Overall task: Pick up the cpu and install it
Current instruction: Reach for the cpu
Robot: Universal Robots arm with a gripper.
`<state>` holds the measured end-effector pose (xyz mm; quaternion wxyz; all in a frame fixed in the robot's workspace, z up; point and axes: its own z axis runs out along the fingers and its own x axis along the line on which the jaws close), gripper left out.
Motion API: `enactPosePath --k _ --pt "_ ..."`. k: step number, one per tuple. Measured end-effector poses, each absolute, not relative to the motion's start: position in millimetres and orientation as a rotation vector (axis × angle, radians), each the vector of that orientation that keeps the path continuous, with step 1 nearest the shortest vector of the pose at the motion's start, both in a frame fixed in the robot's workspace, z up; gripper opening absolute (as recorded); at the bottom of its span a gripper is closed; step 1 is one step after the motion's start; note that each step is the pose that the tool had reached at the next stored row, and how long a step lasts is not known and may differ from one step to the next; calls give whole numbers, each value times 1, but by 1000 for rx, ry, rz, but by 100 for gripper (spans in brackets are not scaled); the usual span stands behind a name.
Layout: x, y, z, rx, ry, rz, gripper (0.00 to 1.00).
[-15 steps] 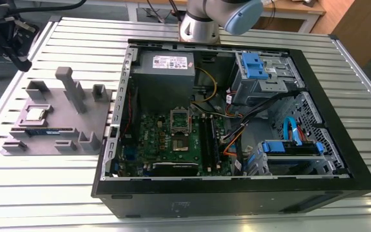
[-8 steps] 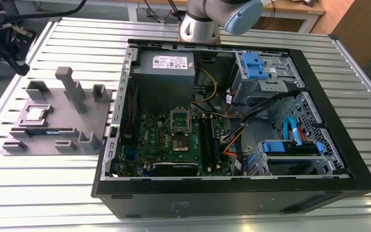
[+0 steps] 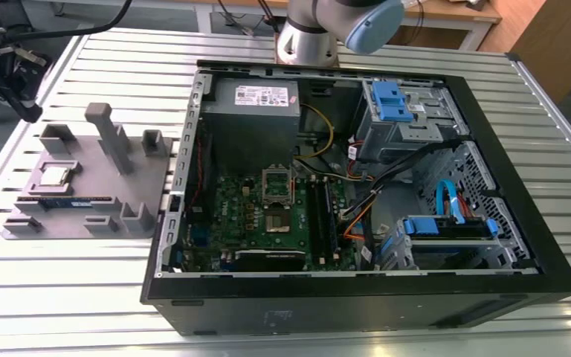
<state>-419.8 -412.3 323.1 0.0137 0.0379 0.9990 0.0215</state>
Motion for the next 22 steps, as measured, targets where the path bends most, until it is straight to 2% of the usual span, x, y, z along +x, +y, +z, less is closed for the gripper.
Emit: enactPosePath --k 22 --pt "-438 -419 301 118 3111 67 11"
